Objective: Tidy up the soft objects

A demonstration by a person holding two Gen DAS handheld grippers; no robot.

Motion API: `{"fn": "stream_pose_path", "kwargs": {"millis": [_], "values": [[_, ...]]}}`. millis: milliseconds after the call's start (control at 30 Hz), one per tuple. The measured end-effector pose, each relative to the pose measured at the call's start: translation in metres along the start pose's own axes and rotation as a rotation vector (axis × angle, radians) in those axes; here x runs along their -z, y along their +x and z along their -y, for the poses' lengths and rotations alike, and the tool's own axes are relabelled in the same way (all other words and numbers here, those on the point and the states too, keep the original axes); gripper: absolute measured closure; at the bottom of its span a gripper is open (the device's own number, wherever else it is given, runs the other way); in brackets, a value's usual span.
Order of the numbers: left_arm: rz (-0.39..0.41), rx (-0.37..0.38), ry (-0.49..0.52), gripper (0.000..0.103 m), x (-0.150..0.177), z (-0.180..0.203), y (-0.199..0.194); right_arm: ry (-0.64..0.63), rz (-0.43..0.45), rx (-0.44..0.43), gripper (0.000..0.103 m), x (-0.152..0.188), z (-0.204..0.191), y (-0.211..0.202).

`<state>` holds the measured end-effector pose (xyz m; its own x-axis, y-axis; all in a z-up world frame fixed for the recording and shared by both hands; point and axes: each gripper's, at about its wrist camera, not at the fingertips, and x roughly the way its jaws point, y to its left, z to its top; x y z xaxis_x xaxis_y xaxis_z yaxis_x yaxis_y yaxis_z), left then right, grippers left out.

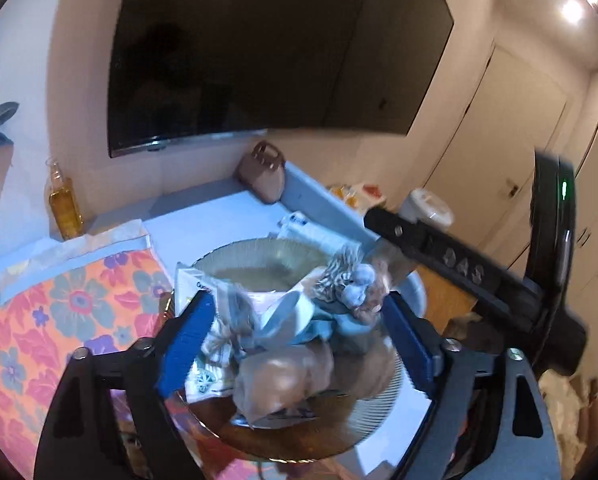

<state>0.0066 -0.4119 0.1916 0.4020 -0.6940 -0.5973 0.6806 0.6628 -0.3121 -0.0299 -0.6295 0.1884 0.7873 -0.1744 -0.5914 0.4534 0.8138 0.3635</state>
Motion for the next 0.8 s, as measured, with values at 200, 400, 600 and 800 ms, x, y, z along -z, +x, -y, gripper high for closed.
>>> {"fn": "stream_pose_path", "kwargs": {"millis": [200, 400, 600, 800], "values": [[0.069, -0.004, -0.008, 0.010, -0.001, 0.001, -0.054, -0.011, 0.008, -0.058, 0.021, 0.010, -0.005, -0.039], [0.151, -0.037, -0.014, 0.005, 0.023, -0.010, -0.127, -0.030, 0.018, -0.133, 0.017, 0.043, -0.012, -0.086], [0.229, -0.156, -0.012, 0.005, 0.053, -0.032, -0.210, -0.083, 0.000, -0.214, 0.016, 0.088, -0.036, -0.122], [0.315, -0.323, 0.049, 0.001, 0.090, -0.048, -0.289, -0.192, -0.002, -0.337, 0.012, 0.126, -0.086, -0.163]]}}
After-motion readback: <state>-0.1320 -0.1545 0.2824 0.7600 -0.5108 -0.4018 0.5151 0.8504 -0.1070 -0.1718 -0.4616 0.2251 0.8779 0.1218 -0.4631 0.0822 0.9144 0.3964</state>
